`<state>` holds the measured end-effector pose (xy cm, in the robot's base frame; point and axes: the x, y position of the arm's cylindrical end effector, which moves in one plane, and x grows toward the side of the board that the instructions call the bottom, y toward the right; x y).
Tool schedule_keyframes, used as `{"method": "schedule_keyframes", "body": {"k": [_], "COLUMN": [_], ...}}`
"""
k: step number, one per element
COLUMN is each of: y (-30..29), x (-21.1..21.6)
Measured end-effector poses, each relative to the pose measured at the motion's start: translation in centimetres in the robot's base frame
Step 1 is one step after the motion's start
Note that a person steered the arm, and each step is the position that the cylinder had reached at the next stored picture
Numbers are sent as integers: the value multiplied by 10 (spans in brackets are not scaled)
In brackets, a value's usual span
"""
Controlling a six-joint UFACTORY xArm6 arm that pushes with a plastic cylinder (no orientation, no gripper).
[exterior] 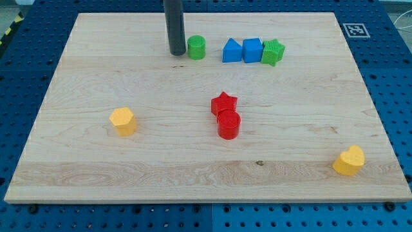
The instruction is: Push the green circle closer to the blue triangle
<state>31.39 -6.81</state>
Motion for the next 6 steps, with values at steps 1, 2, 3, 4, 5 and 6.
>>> {"method": "schedule_keyframes", "body": {"k": [1,2,3,4,5,6], "y": [-10,-11,-11,2,2,2], "x": [-8,6,13,-7,-8,-7]}}
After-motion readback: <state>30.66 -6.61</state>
